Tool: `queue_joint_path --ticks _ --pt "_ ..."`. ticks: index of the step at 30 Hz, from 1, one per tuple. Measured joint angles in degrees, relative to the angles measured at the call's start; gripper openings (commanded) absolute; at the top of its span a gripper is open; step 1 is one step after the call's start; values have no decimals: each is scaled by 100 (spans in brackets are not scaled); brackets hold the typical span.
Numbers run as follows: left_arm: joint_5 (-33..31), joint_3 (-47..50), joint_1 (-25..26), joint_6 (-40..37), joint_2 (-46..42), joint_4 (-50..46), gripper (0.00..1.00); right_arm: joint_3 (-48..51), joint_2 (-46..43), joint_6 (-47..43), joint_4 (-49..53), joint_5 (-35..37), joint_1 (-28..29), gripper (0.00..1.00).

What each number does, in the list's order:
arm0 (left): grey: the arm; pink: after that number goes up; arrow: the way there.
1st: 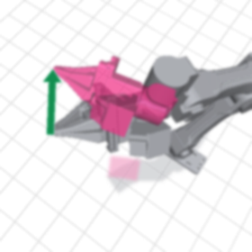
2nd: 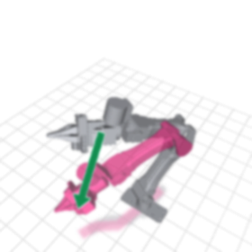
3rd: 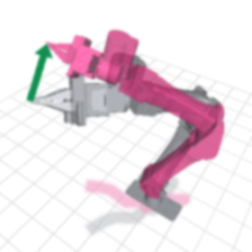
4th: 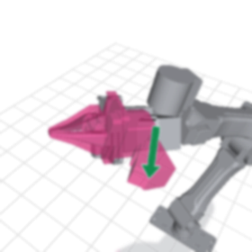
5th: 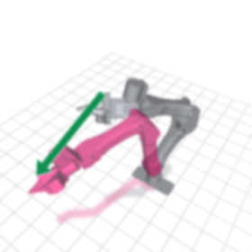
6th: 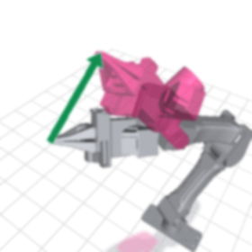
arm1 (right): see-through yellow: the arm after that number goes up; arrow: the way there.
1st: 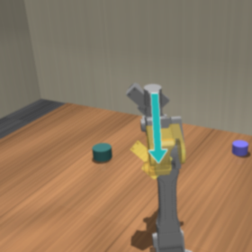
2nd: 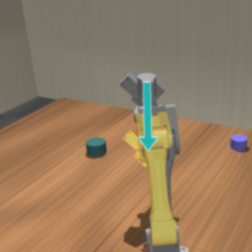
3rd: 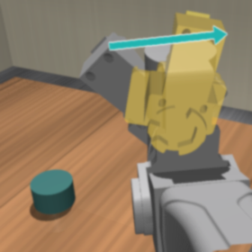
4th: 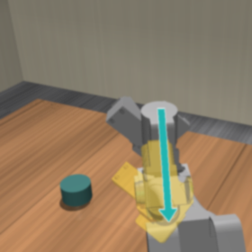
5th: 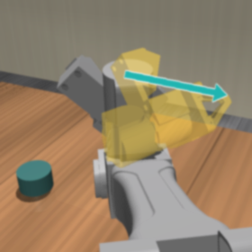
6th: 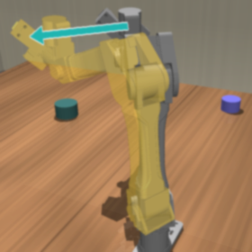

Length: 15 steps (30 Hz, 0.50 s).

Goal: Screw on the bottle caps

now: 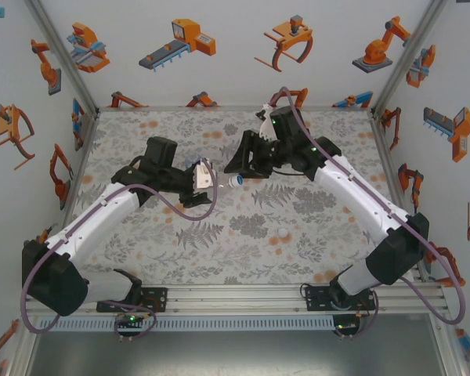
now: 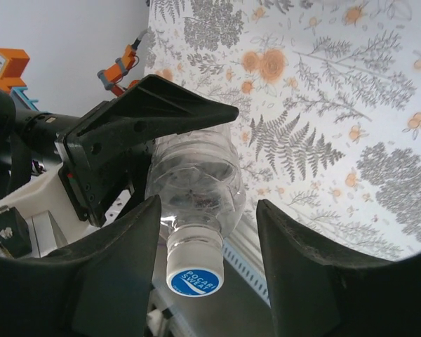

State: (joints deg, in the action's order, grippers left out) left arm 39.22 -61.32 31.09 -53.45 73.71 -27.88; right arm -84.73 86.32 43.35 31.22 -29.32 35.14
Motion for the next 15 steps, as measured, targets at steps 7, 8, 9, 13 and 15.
queue_joint_path --ticks 7,8,9,13,15 --pt "72 0 0 0 -4 7 0 -404 -195 -1152 197 267 0 57" --pt "76 0 0 0 -4 9 0 -446 -247 -1373 203 299 0 56" --pt "83 0 0 0 -4 9 0 -472 -291 -1563 205 310 0 56" --pt "101 0 0 -2 -7 4 0 -511 -501 -2702 195 210 -2 54" --pt "120 0 0 -7 -13 2 0 -433 -651 -3440 101 -57 -2 54"
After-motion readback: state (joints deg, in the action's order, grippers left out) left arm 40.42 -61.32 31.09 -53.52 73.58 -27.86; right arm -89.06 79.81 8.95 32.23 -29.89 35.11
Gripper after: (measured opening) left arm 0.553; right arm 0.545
